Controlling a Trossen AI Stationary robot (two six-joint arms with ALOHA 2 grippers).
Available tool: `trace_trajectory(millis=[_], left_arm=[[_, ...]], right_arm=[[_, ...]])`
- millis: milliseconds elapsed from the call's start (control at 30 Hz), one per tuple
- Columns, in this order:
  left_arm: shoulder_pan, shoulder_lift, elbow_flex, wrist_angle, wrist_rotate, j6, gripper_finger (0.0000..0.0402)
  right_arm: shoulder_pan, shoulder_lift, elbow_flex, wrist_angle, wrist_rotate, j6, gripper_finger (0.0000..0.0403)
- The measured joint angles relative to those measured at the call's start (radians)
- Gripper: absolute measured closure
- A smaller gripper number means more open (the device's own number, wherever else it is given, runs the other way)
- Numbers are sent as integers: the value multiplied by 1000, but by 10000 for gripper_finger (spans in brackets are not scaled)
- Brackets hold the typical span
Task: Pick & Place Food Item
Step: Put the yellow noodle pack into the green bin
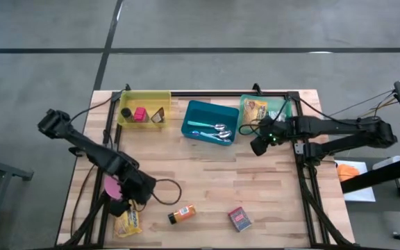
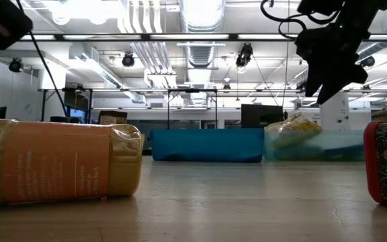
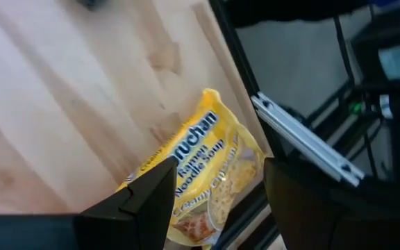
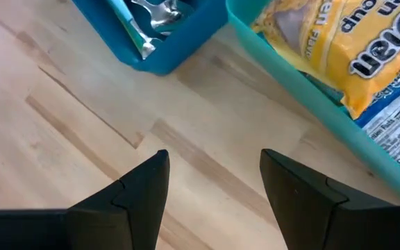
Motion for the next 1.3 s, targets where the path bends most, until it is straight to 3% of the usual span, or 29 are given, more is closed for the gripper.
trace_trajectory(millis=[533,733,1033,1300], left_arm=[[-68,207,-1,15,17,200,179],[-66,285,-1,41,37,223,179],[-5,300,-1,204,31,170,179],[-28,365,-3,165,56,271,179]], right_arm=[[80,95,0,52,6,44,179],[149,4,0,59,4,94,179],[162,-178,0,46,3,45,179],[162,-285,0,37,4,35,179]])
